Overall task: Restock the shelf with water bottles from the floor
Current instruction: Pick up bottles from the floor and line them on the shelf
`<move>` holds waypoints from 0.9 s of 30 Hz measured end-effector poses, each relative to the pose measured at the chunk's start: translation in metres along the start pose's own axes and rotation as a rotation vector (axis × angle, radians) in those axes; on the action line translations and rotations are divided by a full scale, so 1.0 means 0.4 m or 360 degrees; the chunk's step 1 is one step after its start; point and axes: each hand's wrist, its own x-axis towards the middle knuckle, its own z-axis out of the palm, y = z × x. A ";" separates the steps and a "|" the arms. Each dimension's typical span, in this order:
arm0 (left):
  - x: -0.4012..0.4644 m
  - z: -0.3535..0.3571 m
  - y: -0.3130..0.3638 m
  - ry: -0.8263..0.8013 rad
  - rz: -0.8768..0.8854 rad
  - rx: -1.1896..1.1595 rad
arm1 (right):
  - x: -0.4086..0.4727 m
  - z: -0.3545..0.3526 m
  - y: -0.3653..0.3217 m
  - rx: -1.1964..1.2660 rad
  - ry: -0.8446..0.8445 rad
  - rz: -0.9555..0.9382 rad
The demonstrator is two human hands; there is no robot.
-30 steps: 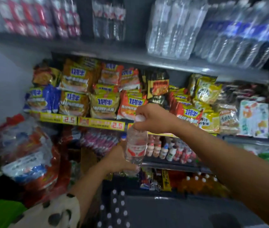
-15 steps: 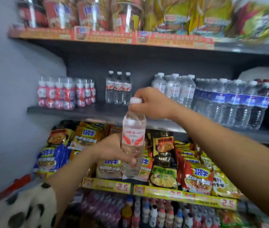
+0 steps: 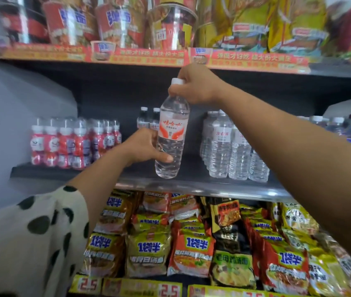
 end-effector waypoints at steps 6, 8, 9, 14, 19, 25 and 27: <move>0.136 0.030 -0.109 0.0014 -0.0001 -0.0020 | 0.109 0.117 0.100 -0.0090 -0.0080 0.0092; 0.188 0.037 -0.141 0.0008 -0.0017 0.0009 | 0.149 0.149 0.138 -0.0103 -0.0110 0.0125; 0.213 0.041 -0.155 0.0002 -0.0026 0.0022 | 0.169 0.165 0.158 -0.0118 -0.0131 0.0143; 0.340 0.062 -0.223 -0.0051 -0.0067 0.0069 | 0.270 0.246 0.267 -0.0122 -0.0265 0.0205; 0.431 0.075 -0.271 -0.0120 -0.0133 0.0108 | 0.334 0.307 0.353 -0.0112 -0.0375 0.0242; 0.469 0.102 -0.297 -0.0103 -0.0150 0.0062 | 0.343 0.318 0.404 0.0070 -0.0501 0.0433; 0.460 0.111 -0.303 -0.0129 -0.0167 0.0071 | 0.329 0.317 0.403 0.0070 -0.0606 0.0504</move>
